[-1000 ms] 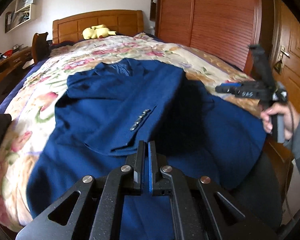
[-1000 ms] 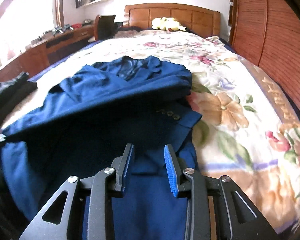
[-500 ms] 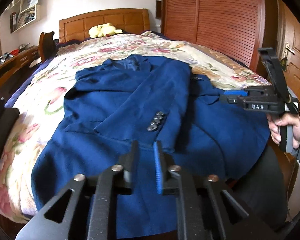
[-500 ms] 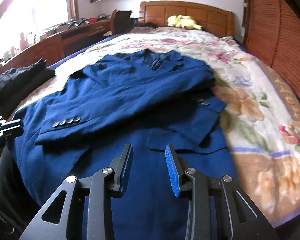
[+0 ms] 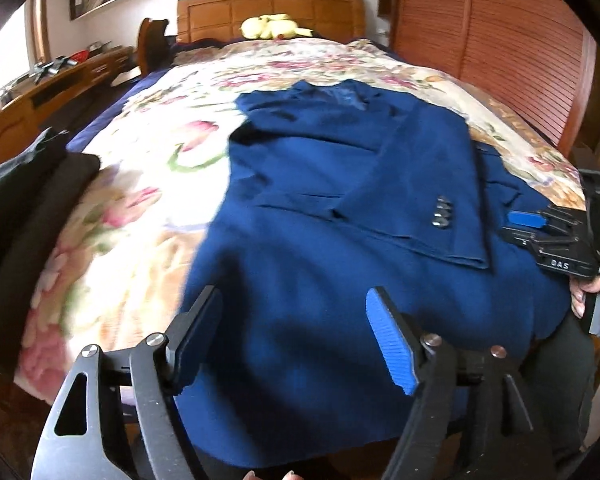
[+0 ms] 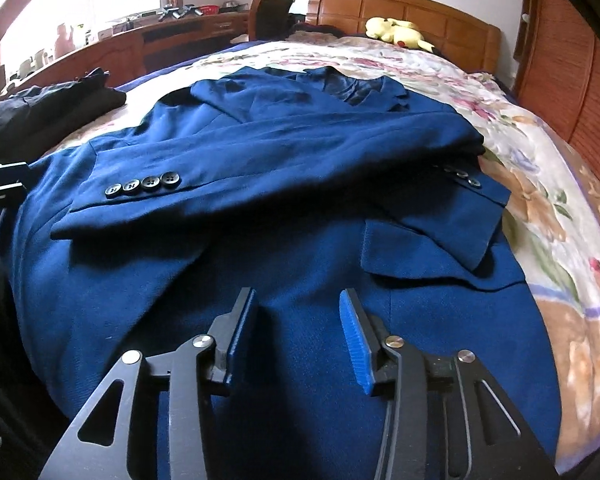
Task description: Fold large clothes
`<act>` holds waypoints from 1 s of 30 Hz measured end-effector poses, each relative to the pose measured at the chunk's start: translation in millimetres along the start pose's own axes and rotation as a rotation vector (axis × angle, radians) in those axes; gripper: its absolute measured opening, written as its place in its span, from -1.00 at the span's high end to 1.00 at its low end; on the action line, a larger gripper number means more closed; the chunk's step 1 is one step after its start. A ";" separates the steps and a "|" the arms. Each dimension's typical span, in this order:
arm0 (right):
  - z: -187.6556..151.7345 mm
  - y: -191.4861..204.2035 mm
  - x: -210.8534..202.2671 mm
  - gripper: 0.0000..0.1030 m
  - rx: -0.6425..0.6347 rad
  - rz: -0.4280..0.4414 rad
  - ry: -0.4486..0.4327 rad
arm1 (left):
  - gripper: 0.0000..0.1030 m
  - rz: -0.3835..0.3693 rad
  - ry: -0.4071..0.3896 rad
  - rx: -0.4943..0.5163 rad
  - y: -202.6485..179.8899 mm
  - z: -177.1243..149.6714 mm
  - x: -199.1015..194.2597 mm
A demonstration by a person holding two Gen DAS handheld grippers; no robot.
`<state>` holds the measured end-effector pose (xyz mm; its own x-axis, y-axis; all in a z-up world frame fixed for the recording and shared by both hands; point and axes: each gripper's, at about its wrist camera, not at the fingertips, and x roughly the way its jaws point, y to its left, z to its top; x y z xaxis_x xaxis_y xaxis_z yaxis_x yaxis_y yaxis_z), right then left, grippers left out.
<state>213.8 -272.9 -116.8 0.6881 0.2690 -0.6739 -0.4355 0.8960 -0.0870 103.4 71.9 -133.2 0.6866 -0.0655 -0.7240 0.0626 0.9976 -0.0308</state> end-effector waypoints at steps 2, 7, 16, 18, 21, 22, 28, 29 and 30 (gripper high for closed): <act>-1.7 -0.6 0.9 0.04 -0.001 -0.004 -0.010 | -0.49 0.013 0.000 -0.019 9.7 -0.5 -1.3; -3.8 -3.8 2.7 -0.12 0.028 0.008 0.000 | -0.50 0.052 0.010 -0.059 29.4 -4.5 -2.2; -4.0 -15.1 -17.1 -0.52 0.044 -0.030 0.040 | -0.50 0.055 0.045 -0.108 49.6 -13.1 14.3; -7.4 -21.9 -26.3 -0.53 0.060 -0.064 0.033 | -0.51 0.052 0.051 -0.116 52.2 -15.3 18.5; -15.4 -35.7 -40.5 -0.54 0.095 -0.116 0.033 | -0.53 0.037 0.045 -0.126 55.5 -17.2 18.9; -18.8 -40.5 -46.3 -0.54 0.110 -0.130 0.032 | -0.53 0.035 0.044 -0.124 56.0 -17.5 19.0; -44.2 -65.2 -73.3 -0.54 0.134 -0.208 0.067 | -0.53 0.004 0.038 -0.140 64.2 -21.8 12.3; -47.4 -68.0 -75.5 -0.54 0.139 -0.213 0.074 | -0.53 0.000 0.036 -0.147 66.4 -23.1 10.3; -50.6 -71.3 -77.3 -0.54 0.149 -0.213 0.080 | -0.53 -0.011 0.033 -0.153 68.6 -25.0 7.8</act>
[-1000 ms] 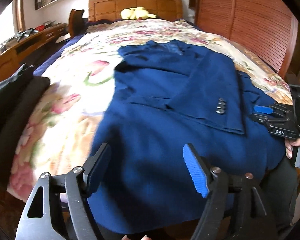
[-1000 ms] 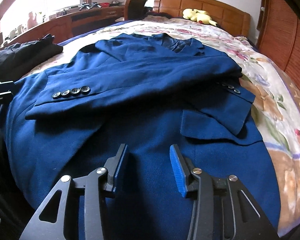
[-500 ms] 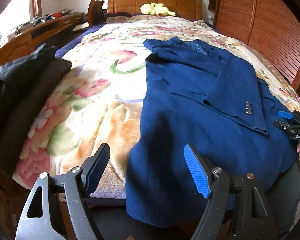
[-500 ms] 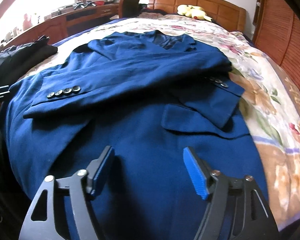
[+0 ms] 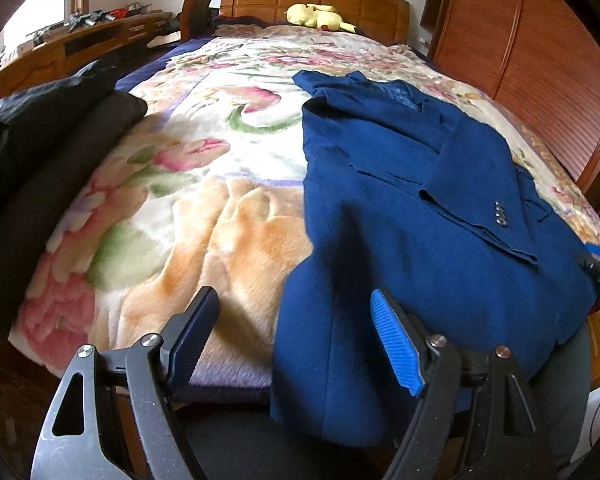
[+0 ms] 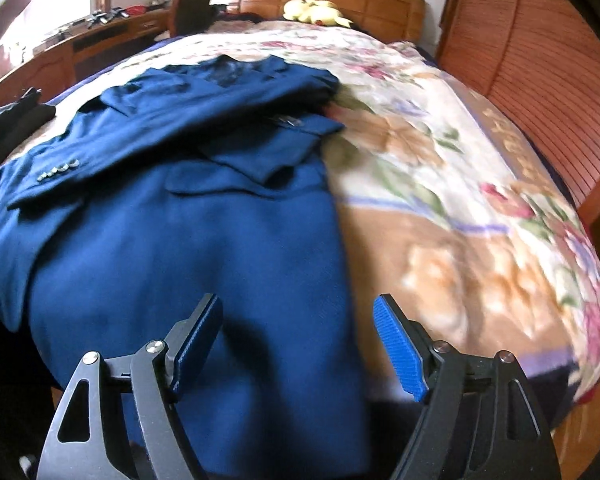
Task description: Fold large clothes
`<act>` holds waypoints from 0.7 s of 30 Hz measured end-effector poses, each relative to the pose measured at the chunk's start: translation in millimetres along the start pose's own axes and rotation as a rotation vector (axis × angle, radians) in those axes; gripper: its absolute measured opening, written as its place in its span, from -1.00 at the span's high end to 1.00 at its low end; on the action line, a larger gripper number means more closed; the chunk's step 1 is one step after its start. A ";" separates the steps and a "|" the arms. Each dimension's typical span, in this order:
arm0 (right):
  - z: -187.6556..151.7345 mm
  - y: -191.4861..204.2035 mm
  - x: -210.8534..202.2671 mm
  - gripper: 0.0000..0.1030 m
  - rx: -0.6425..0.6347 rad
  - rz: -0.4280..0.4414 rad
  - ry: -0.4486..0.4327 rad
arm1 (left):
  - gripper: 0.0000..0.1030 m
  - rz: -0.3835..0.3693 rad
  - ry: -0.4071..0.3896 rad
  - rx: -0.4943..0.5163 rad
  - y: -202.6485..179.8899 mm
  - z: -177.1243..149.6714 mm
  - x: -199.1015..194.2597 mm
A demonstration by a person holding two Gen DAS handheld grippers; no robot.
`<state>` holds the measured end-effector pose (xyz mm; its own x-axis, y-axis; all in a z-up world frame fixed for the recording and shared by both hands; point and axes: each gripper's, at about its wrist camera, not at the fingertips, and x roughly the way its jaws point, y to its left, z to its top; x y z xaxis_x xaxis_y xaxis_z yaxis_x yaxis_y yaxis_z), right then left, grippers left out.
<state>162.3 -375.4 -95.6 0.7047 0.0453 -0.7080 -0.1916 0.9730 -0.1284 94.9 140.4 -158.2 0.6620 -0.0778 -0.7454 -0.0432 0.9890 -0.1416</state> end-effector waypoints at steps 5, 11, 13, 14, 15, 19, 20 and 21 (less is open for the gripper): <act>-7.5 -10.3 1.6 -0.54 0.037 0.049 0.006 | -0.13 -0.032 -0.014 0.009 2.8 -7.4 -11.0; -11.0 -5.4 -4.8 0.05 0.003 0.107 0.008 | 0.38 -0.053 -0.011 0.061 -7.7 -11.4 -15.0; -12.5 -4.2 -6.2 0.27 -0.018 0.141 0.016 | 0.38 -0.041 -0.003 0.068 -9.2 -13.2 -12.0; -14.2 -4.2 -7.4 0.32 -0.028 0.144 0.021 | 0.38 -0.039 0.004 0.065 -7.8 -14.3 -10.5; -14.4 -3.8 -7.7 0.42 -0.033 0.153 0.024 | 0.38 -0.044 0.010 0.059 -6.4 -15.6 -8.3; -14.3 -7.2 -4.5 0.57 -0.024 0.198 0.025 | 0.38 -0.051 0.010 0.058 -4.9 -17.4 -8.2; -14.3 -8.9 -2.7 0.57 -0.020 0.206 0.024 | 0.38 -0.049 0.011 0.061 -5.4 -17.2 -8.4; -13.9 -10.5 -1.1 0.58 -0.016 0.212 0.024 | 0.39 -0.045 0.014 0.068 -6.2 -16.6 -8.3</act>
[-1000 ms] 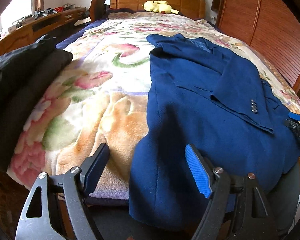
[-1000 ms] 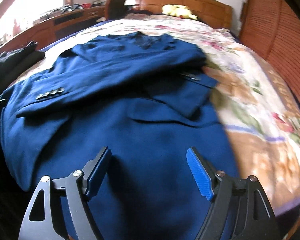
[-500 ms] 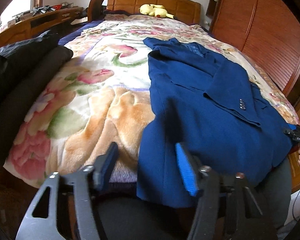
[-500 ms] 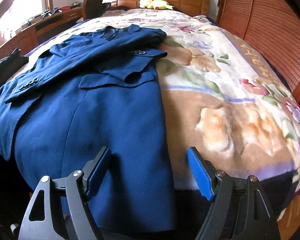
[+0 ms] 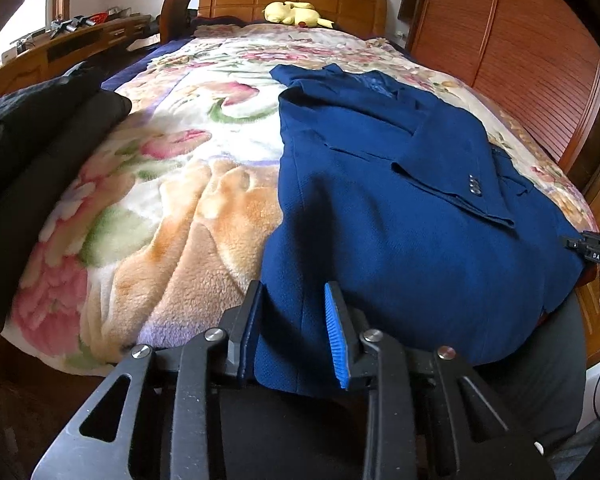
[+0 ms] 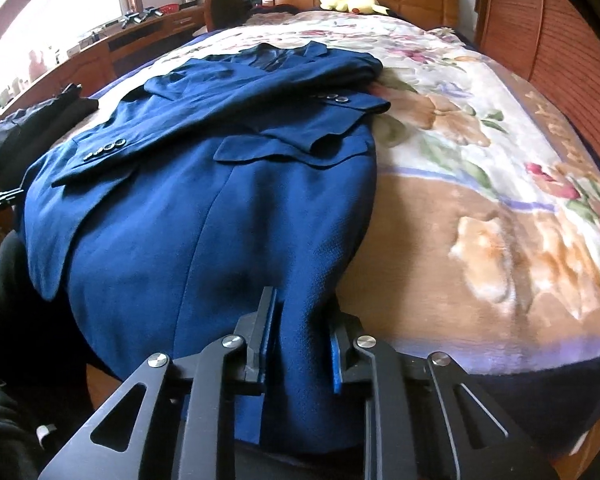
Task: Fold large clothes
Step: 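Close the left tool on the blazer hem while the right tool grasps the hem too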
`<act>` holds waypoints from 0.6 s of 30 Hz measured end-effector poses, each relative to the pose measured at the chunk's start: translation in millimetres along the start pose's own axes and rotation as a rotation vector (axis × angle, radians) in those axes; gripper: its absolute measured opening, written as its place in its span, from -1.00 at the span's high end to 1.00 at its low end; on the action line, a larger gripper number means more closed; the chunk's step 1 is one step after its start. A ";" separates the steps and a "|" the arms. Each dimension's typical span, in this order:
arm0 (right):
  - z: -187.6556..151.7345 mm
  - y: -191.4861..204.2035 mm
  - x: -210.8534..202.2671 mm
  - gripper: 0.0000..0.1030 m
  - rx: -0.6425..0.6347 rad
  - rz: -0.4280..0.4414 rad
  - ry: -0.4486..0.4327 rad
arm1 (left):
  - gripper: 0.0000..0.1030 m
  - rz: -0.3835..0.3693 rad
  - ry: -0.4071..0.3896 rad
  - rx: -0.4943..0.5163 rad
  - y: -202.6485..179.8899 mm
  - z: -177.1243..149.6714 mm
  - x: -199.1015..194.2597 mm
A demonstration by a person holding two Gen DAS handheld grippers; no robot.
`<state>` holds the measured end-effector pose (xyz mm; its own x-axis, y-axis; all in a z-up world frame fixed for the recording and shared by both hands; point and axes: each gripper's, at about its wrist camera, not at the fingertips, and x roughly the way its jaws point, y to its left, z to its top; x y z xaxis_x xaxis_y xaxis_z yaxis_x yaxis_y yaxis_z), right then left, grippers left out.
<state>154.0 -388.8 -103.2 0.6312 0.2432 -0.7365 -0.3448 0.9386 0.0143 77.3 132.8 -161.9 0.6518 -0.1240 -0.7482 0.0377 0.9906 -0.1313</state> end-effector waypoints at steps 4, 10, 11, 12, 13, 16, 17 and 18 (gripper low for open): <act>2.1 -1.2 4.1 0.58 -0.007 -0.007 0.000 | 0.39 0.004 0.007 0.011 -0.4 1.2 0.4; 1.0 1.3 5.3 0.61 0.010 -0.001 -0.011 | 0.41 -0.009 0.013 0.009 1.4 1.4 0.9; 0.8 0.7 4.9 0.63 0.012 0.004 -0.014 | 0.46 -0.011 0.014 0.012 0.6 1.9 0.6; 1.5 0.7 4.7 0.68 0.015 0.009 -0.016 | 0.56 -0.011 0.013 0.014 -0.5 2.4 -0.4; 1.6 0.9 4.1 0.74 0.015 0.012 -0.020 | 0.65 -0.002 0.006 0.017 -2.4 3.2 -2.3; 2.1 4.9 2.8 0.82 -0.002 0.012 -0.032 | 0.80 -0.009 -0.018 0.016 -6.4 5.7 -9.8; 2.4 6.3 2.5 0.83 -0.004 0.013 -0.038 | 0.81 -0.016 -0.026 0.013 -7.8 7.2 -11.9; 3.0 6.2 2.0 0.85 -0.001 0.023 -0.045 | 0.83 -0.022 -0.042 0.009 -9.6 9.1 -16.5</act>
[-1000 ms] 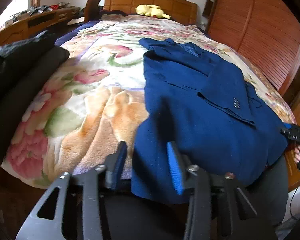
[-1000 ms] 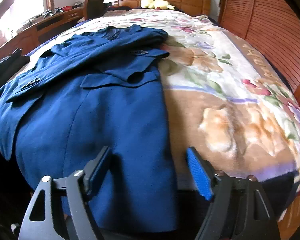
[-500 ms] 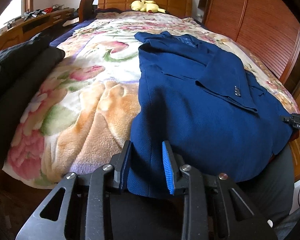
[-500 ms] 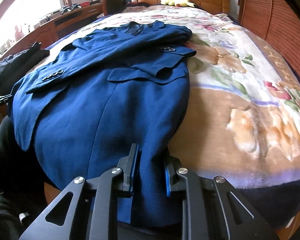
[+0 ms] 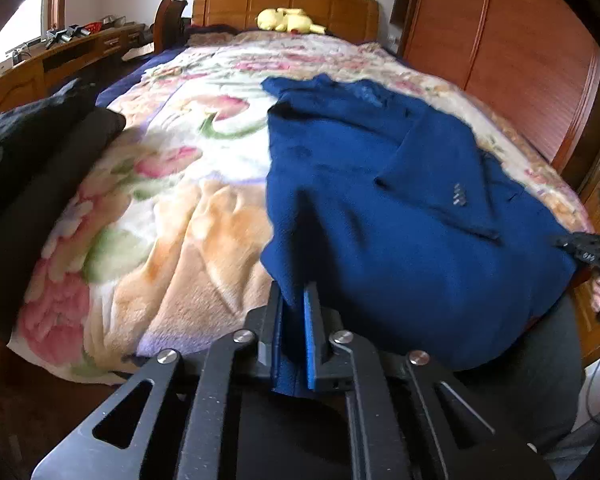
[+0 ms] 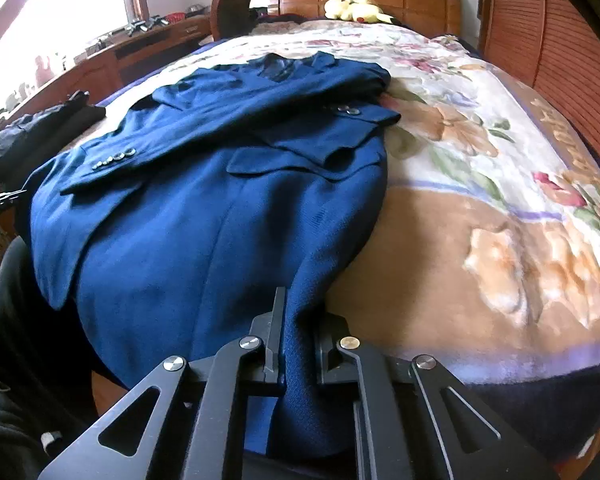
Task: Fold large clothes
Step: 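Close the left tool on the blazer hem while the right tool grasps the hem too, then lift the hem with both tools and fold it toward the collar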
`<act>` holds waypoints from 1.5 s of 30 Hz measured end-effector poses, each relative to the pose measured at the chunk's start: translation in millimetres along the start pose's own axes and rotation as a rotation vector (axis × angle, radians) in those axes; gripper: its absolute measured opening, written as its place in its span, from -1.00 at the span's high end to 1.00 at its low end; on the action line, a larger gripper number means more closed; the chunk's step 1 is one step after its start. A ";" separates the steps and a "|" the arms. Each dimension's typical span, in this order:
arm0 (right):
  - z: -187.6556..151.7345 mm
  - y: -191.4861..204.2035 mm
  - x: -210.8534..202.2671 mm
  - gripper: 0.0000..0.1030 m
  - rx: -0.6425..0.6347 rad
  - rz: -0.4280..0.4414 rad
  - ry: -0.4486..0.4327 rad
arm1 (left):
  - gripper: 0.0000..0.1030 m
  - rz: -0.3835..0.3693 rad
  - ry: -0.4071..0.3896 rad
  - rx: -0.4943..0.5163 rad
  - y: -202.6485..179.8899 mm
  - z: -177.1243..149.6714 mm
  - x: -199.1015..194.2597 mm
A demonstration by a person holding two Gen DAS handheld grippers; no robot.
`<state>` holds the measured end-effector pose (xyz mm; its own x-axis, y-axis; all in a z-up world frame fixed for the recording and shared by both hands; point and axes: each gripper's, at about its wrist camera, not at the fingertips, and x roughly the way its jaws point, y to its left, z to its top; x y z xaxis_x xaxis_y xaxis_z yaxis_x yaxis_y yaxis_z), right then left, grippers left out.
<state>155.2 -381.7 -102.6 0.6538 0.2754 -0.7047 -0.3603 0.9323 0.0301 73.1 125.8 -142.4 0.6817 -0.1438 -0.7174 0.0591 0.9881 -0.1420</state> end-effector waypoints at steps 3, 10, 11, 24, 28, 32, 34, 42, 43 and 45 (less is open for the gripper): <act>3.6 -2.2 -6.4 0.87 0.023 0.040 -0.042 | 0.85 0.001 -0.061 0.003 -7.5 8.8 -16.8; 27.2 -5.8 -54.5 0.89 0.053 0.080 -0.199 | 0.89 -0.002 -0.177 0.065 -24.8 52.4 -55.9; 31.9 -6.3 -64.2 0.89 0.056 0.093 -0.226 | 0.89 -0.012 -0.195 0.076 -29.7 59.3 -62.8; 49.8 -3.4 -172.2 0.89 0.052 0.158 -0.447 | 0.91 -0.074 -0.372 0.197 -79.2 105.3 -133.0; 45.5 -3.0 -201.4 0.89 0.052 0.170 -0.501 | 0.91 -0.055 -0.440 0.202 -81.5 115.5 -158.8; 40.1 1.3 -229.7 0.89 0.024 0.163 -0.552 | 0.91 -0.048 -0.484 0.196 -80.5 123.0 -176.8; 34.5 5.4 -240.1 0.89 0.011 0.157 -0.569 | 0.91 -0.054 -0.513 0.195 -79.5 124.8 -190.2; 9.3 4.2 -269.7 0.89 -0.021 0.128 -0.645 | 0.91 -0.081 -0.570 0.206 -82.4 124.5 -219.9; 7.6 1.9 -265.4 0.89 -0.021 0.117 -0.639 | 0.91 -0.078 -0.564 0.210 -83.9 124.9 -216.9; 7.4 -4.2 -249.1 0.89 -0.010 0.101 -0.608 | 0.91 -0.073 -0.540 0.214 -83.5 128.4 -202.8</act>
<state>-1.2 -452.5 78.1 0.8775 0.4490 -0.1686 -0.4443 0.8934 0.0668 23.6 79.4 102.5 0.9421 -0.2196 -0.2535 0.2278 0.9737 0.0031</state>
